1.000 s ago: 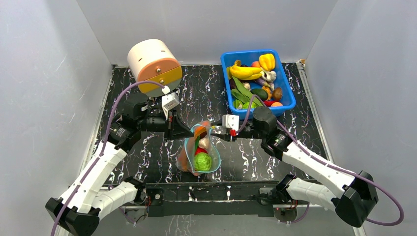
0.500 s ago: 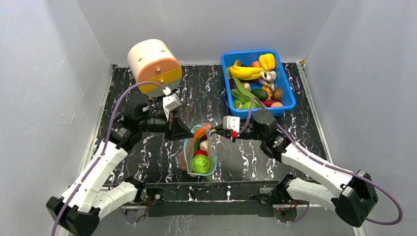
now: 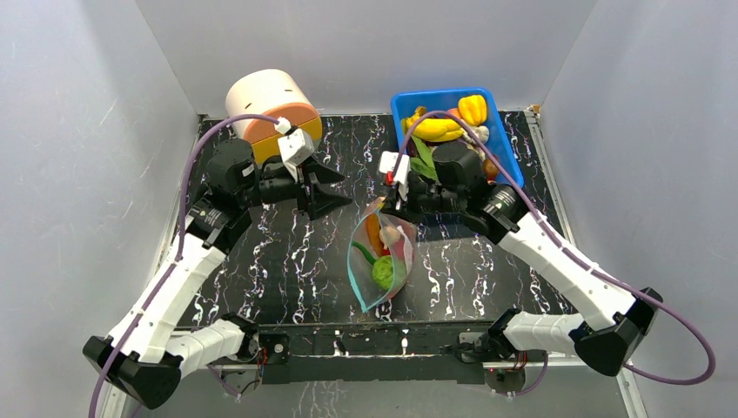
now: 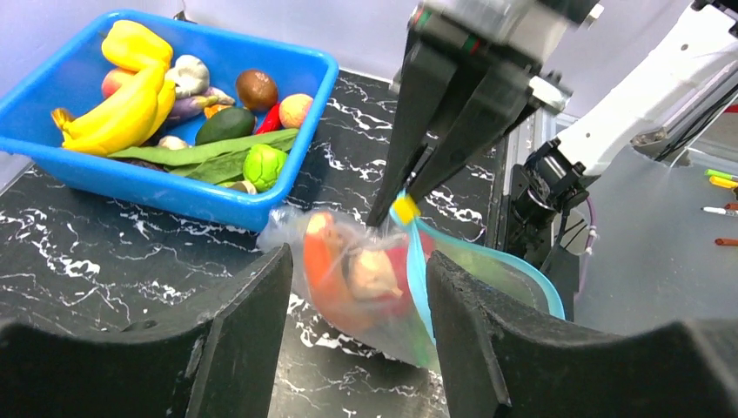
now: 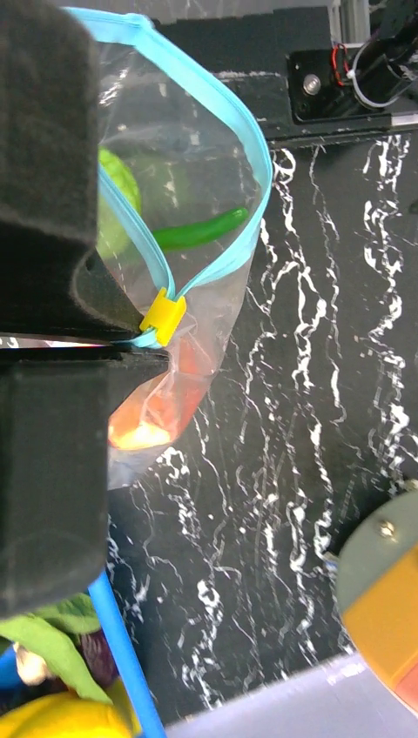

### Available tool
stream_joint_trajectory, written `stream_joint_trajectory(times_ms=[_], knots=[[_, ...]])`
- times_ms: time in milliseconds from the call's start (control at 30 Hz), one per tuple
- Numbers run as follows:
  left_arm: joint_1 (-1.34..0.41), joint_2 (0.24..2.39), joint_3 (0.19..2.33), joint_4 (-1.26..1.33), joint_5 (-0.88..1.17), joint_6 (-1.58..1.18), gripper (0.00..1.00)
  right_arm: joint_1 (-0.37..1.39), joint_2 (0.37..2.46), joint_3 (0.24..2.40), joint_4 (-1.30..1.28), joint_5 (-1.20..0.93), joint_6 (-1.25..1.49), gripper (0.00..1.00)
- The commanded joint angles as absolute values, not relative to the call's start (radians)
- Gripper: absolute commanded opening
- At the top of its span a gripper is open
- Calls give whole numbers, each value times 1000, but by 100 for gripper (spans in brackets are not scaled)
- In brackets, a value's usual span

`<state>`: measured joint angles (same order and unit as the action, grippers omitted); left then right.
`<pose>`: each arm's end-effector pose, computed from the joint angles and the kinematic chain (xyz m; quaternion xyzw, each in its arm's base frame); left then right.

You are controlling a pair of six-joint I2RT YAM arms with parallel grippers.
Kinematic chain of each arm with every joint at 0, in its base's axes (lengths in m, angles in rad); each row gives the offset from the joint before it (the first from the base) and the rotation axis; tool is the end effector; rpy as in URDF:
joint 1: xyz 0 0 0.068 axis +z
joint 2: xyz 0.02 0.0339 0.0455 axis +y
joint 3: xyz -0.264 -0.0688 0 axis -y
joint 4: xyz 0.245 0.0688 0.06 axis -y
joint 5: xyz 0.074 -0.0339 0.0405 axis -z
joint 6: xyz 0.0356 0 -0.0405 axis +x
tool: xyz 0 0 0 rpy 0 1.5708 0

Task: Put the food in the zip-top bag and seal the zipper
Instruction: Zip the zipper food storage bag at the center of the board.

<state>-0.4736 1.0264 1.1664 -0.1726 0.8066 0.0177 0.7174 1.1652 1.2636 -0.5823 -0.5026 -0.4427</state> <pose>0.1806 -0.1214 0.4297 0.4255 0.5747 -0.4193 0.5594 0.1747 0.1752 0.3909 -0.5619 0.6230 0.2794 0.4670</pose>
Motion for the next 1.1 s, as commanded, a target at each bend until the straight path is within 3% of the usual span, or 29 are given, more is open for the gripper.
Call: stream_joint_trajectory(times_ms=[0, 367, 700, 800, 967, 1067], knots=[[-478, 1073, 1219, -67, 851, -25, 56, 716, 1207, 1368, -644, -511, -363, 0], [-524, 1147, 1131, 75, 848, -186, 50, 715, 1268, 1373, -507, -519, -197, 0], [-562, 1152, 1092, 1, 744, -103, 46, 716, 1279, 1310, -354, -532, -110, 0], [-564, 1164, 1103, -44, 730, -70, 37, 717, 1285, 1307, -348, -530, -101, 0], [-568, 1162, 1112, -89, 707, -22, 1, 716, 1284, 1301, -359, -521, -118, 0], [-570, 1149, 1110, -90, 729, -9, 0, 716, 1258, 1270, -370, -548, -200, 0]])
